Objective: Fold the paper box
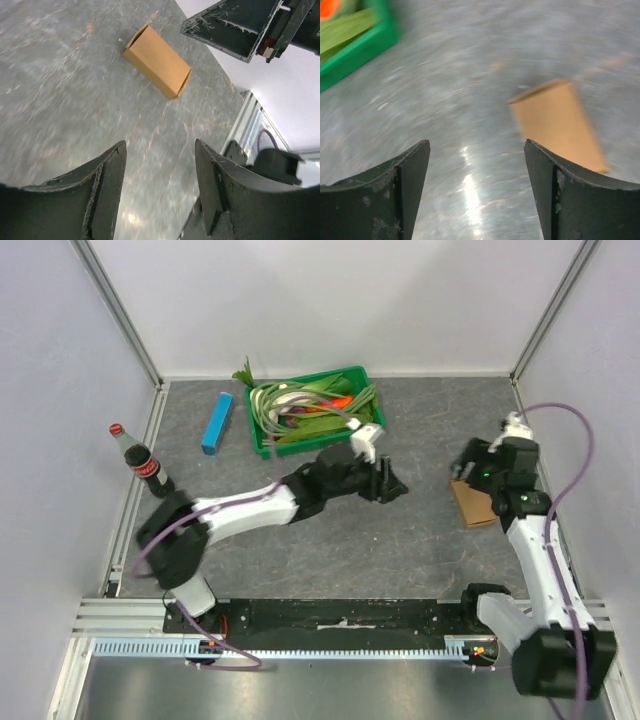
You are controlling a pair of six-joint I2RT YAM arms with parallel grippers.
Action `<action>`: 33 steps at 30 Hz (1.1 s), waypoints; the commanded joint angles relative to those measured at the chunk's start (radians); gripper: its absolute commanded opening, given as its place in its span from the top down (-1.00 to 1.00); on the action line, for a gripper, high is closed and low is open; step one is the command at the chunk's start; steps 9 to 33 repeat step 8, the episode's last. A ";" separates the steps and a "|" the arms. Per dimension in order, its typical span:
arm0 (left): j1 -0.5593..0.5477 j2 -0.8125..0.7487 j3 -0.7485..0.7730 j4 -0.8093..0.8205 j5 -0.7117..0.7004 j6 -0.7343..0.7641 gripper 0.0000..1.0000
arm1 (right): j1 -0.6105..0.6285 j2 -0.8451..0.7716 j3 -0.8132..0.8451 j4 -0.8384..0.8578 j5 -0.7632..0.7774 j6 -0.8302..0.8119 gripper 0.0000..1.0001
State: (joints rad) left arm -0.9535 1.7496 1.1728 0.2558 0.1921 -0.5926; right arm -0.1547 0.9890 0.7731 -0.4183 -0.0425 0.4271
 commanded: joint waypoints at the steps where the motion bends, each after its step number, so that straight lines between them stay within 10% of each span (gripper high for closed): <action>1: -0.007 -0.382 -0.257 -0.018 -0.104 0.094 -0.27 | 0.286 -0.145 0.087 -0.059 -0.057 0.054 -0.81; 8: -0.007 -1.042 -0.316 -0.513 -0.331 0.186 -0.30 | 0.426 -0.406 0.313 -0.204 -0.039 -0.030 -0.96; 33: -0.007 -1.042 -0.316 -0.513 -0.331 0.186 -0.30 | 0.426 -0.406 0.313 -0.204 -0.039 -0.030 -0.96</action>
